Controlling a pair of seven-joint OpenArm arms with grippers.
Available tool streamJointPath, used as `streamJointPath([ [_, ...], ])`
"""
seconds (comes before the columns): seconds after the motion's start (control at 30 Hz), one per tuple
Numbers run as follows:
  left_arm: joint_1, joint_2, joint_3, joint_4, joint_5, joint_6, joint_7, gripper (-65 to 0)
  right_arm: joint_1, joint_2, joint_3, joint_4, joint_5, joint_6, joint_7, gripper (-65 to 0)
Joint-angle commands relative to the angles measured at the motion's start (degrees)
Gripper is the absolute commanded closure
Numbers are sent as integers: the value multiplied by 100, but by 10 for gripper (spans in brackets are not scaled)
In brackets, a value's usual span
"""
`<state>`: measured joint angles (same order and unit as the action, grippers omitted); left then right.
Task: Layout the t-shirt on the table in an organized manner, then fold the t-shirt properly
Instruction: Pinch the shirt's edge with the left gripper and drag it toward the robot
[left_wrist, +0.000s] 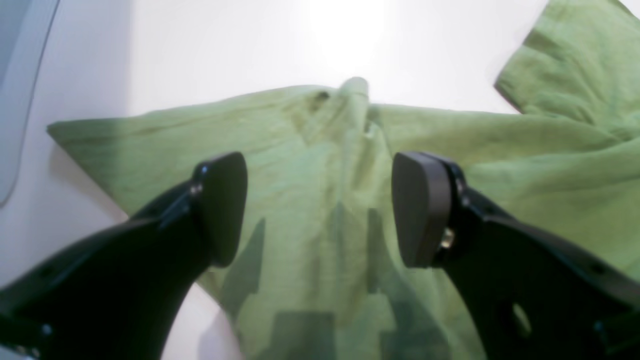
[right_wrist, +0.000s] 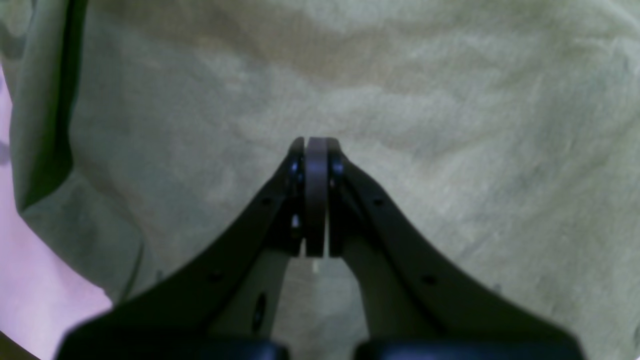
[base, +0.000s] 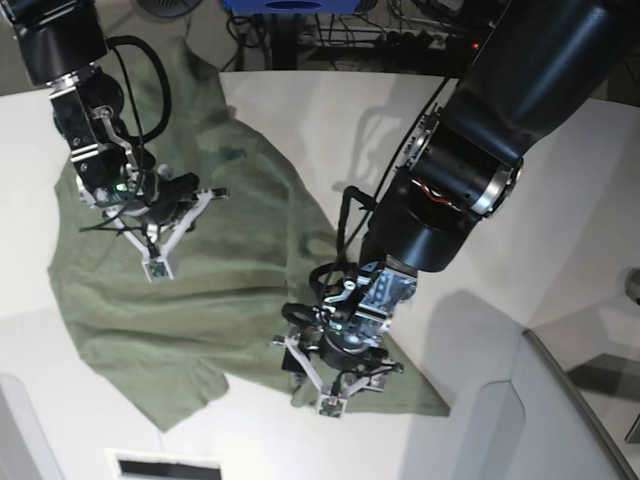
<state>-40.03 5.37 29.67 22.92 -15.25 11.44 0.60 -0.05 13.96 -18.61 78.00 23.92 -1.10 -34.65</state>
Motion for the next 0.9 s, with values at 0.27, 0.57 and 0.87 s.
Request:
streamJointPath([
  [0.27, -414, -330, -1002, -608, 34, -182, -117, -439, 54, 7, 19, 99, 12, 0, 68, 0],
  [0.57, 324, -321, -993, 16, 61, -929, -117, -411, 54, 7, 19, 143, 12, 0, -126, 0],
  [0.87, 429, -312, -993, -388, 61, -929, -108, 0, 45, 7, 19, 143, 12, 0, -126, 0],
])
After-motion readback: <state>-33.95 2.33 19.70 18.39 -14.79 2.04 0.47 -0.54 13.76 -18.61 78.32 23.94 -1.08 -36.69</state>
